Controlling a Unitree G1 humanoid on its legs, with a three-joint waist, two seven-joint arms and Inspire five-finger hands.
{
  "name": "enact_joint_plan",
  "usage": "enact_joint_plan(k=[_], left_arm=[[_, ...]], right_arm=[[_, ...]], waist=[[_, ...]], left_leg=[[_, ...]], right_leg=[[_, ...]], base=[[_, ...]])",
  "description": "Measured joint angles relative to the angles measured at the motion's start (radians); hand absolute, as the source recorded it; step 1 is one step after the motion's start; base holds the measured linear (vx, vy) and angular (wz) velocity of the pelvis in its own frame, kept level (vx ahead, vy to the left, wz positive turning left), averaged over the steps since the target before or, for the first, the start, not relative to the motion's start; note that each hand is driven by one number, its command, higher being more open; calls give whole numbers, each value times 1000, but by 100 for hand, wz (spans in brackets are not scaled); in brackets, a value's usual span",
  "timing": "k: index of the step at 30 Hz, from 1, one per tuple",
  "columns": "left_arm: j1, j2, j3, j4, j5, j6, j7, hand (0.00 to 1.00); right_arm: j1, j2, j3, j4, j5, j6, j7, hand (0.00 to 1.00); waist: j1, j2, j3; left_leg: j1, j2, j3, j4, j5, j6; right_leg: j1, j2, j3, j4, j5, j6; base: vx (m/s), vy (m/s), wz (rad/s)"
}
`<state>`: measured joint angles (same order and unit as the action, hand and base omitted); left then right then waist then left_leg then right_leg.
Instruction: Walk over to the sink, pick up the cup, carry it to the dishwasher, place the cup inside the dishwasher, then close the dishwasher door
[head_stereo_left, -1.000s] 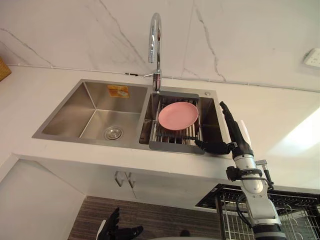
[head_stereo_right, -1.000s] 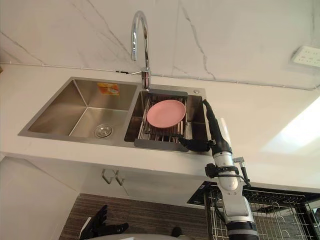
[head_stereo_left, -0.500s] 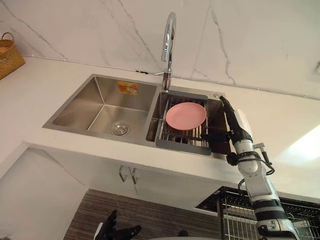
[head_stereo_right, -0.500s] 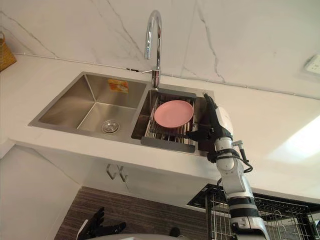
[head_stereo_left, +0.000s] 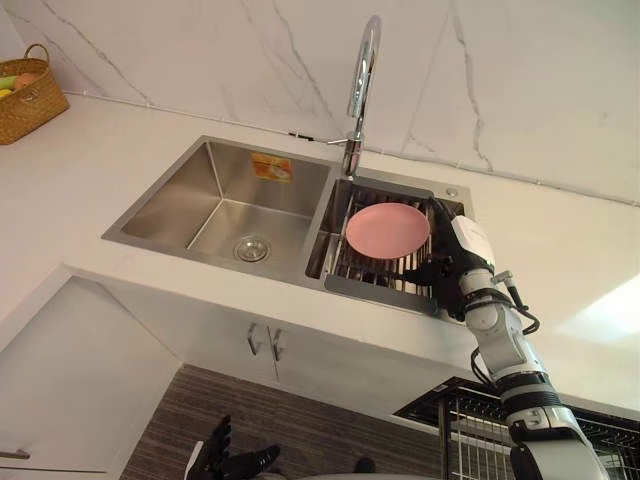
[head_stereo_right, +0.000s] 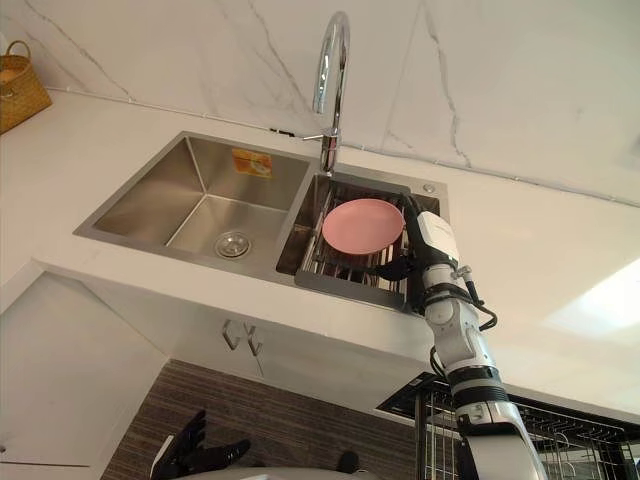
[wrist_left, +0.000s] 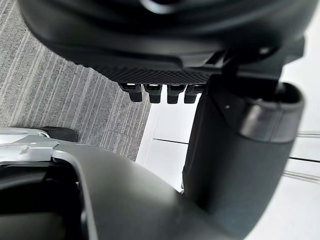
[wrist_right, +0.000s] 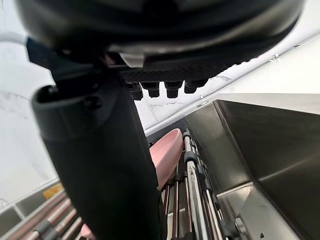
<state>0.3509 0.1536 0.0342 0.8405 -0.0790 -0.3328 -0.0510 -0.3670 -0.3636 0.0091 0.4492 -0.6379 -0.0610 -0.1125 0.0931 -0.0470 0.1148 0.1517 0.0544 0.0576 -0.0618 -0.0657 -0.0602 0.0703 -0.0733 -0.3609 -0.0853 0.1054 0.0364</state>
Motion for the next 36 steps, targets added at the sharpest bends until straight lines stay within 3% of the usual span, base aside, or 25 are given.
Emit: enact_joint_plan(k=[12,23,27,36], left_arm=[[0,8,8,-39,-1,2,-22,100],[-9,32,8,-56,-20,6,-37,100],[-15,36,7,-61,-21,16,-37,100],[-22,47,2,-75,-24,28,-38,100]], right_arm=[[-100,-28,79,110,-176,40,-5,100],[-153,-70,137,112,-338,46,-12,100],[-172,-75,159,112,-371,46,-12,100],[-194,-112,197,104,-387,46,0,100]], waist=[[24,-21,37],[33,-56,65],[34,-61,76],[41,-71,81]], left_leg=[[-12,-8,-19,-5,5,7],[-37,-20,-15,-4,2,13],[-38,-13,36,-1,-4,22],[-82,-19,36,42,-19,26]], right_leg=[[-4,-8,-10,0,4,6],[-22,-19,-5,1,8,13],[-24,-24,-1,1,10,15],[-53,-33,1,15,13,19]], base=[[-2,12,4],[-3,1,0],[-5,7,-2],[0,0,0]])
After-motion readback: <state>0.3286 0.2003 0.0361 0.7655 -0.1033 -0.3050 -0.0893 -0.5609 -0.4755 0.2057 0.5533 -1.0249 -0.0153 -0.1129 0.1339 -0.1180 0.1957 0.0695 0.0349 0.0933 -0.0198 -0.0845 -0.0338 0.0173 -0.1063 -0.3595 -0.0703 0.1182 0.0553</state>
